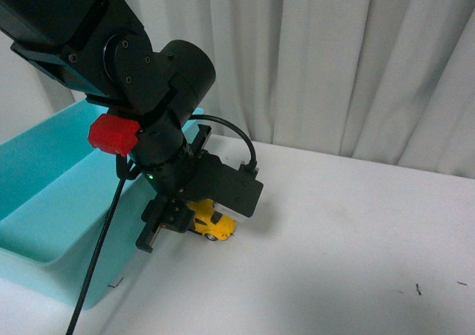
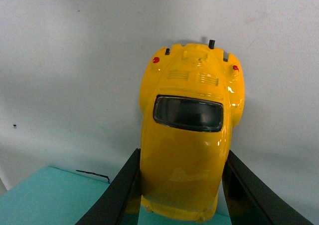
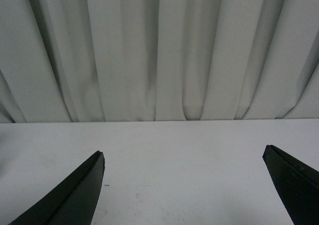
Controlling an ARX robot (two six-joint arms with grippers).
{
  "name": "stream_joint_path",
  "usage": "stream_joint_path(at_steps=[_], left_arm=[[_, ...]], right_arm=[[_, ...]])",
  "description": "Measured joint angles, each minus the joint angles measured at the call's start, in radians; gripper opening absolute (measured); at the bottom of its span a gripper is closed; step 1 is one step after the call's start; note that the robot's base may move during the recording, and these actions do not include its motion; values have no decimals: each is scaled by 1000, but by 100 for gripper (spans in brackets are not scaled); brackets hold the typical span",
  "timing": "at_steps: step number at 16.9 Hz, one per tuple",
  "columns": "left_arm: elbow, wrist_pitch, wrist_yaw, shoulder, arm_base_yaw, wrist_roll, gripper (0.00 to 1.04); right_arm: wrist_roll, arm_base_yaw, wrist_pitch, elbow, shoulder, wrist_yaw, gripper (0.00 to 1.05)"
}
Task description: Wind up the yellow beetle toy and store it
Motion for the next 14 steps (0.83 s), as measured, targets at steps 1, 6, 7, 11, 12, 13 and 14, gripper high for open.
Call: stream_joint_path(at_steps=[1,6,7,11,12,13,14], left_arm=[[0,-4,5,-2,-5,-10,40],[0,-137,212,-151,-51,-186,40],[10,-134,298,-212,-50,-247,39],[50,20,535,-417,103,-515,39],[57,63,533,-433,157,-586,39],[60,121,505,-430,233,-671,39],[58,116,454,-407,299,-749,39]], right_arm=[[0,0,0,0,0,0,98],[0,0,0,0,0,0,98],[0,0,0,0,0,0,98],[0,0,0,0,0,0,98],[0,0,0,0,0,0,98],[0,0,0,0,0,0,98],[0,0,-1,0,0,0,98]])
